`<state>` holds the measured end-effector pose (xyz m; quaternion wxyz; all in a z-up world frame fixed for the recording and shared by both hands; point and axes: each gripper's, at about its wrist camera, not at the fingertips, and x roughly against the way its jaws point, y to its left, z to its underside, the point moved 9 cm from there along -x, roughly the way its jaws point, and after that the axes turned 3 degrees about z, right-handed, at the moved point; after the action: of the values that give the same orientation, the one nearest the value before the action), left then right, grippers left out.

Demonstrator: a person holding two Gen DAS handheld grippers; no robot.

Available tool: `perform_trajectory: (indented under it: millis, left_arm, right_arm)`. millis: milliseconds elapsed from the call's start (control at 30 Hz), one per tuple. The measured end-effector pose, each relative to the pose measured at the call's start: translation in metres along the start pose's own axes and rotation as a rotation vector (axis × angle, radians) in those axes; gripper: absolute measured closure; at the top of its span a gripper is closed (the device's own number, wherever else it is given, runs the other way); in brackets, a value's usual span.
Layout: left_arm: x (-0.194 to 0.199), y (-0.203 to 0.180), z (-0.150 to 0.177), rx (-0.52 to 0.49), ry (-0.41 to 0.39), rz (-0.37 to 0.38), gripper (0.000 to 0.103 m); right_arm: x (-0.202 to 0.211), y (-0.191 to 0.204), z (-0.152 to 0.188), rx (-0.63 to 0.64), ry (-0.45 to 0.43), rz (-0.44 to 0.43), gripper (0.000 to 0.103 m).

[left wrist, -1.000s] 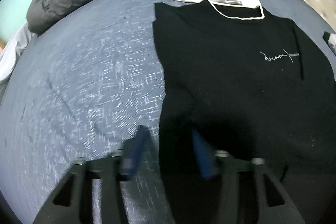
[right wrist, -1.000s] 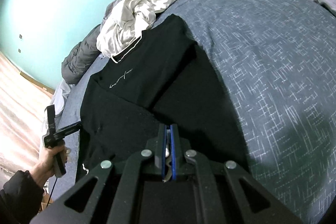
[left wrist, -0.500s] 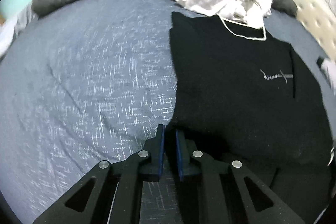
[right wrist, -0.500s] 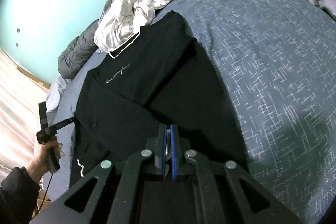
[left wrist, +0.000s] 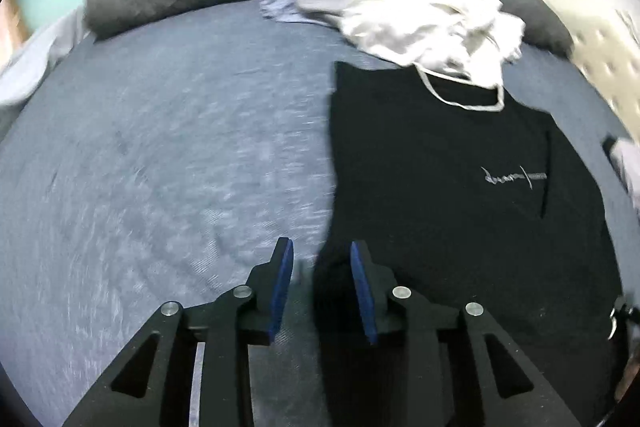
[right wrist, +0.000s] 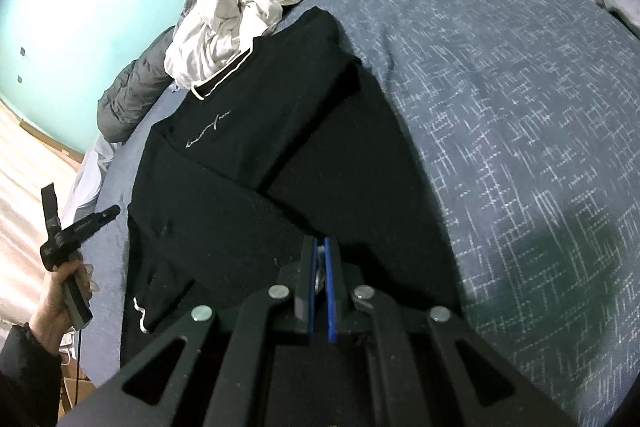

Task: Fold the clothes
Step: 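Move both grippers to the white-banded hem and grasp it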

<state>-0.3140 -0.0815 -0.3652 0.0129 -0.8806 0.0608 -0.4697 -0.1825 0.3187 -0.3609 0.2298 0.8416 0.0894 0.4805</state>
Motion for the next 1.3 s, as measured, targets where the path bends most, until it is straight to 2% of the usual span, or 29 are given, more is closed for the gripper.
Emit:
perform_trajectory:
  millis: [100,200,300,333,433,533,667,767,933,1000,1033,1067,1133,1200,1300]
  left_arm:
    - [-0.015,-0.009,0.001,-0.027,0.038,0.001,0.070]
    - [-0.033,-0.003,0.005,-0.024,0.086,-0.018,0.070]
    - [-0.038,0.005,0.011,-0.016,0.094,-0.030,0.059]
    - [-0.036,0.006,0.011,-0.017,0.087,-0.035,0.058]
    - [-0.027,0.007,0.009,-0.016,0.058,-0.047,0.058]
    - [-0.020,0.003,0.004,-0.026,0.027,-0.052,0.058]
    - [-0.022,-0.003,0.012,-0.059,0.060,-0.046,0.058]
    - [-0.018,0.000,0.019,-0.064,0.072,-0.044,0.058]
    - [0.022,0.000,0.037,-0.062,0.061,-0.007,0.058]
    - [0.038,-0.004,0.049,-0.067,0.075,0.017,0.058]
    - [0.046,-0.005,0.057,-0.061,0.089,0.034,0.058]
    - [0.054,-0.007,0.066,-0.055,0.103,0.052,0.058]
    - [0.071,-0.012,0.083,-0.049,0.120,0.083,0.058]
    - [0.085,-0.018,0.099,-0.058,0.136,0.107,0.052]
    - [0.106,-0.028,0.128,-0.065,0.160,0.155,0.051]
  right_arm:
    - [0.004,-0.008,-0.004,-0.014,-0.016,0.034,0.099]
    - [0.014,-0.012,-0.013,-0.033,-0.057,0.019,0.099]
    - [0.023,0.001,-0.021,-0.004,-0.103,-0.024,0.098]
    - [0.024,0.008,-0.022,0.014,-0.107,-0.046,0.098]
    - [0.017,0.030,-0.017,0.084,-0.079,-0.087,0.098]
    - [-0.002,0.040,-0.001,0.110,0.004,-0.105,0.098]
    - [-0.029,0.029,0.012,0.087,0.100,-0.039,0.098]
    - [-0.030,0.023,0.011,0.034,0.105,-0.041,0.098]
    - [-0.014,0.018,-0.002,-0.015,0.056,-0.039,0.098]
    - [-0.006,0.019,-0.004,-0.023,0.057,-0.048,0.095]
    - [-0.001,0.020,-0.004,-0.023,0.062,-0.050,0.086]
    - [0.004,0.021,-0.005,-0.023,0.067,-0.052,0.072]
    - [0.017,0.022,-0.003,-0.013,0.076,-0.059,0.059]
    - [0.031,0.022,0.004,0.024,0.110,-0.047,0.058]
    - [0.048,0.018,0.017,0.075,0.177,-0.012,0.058]
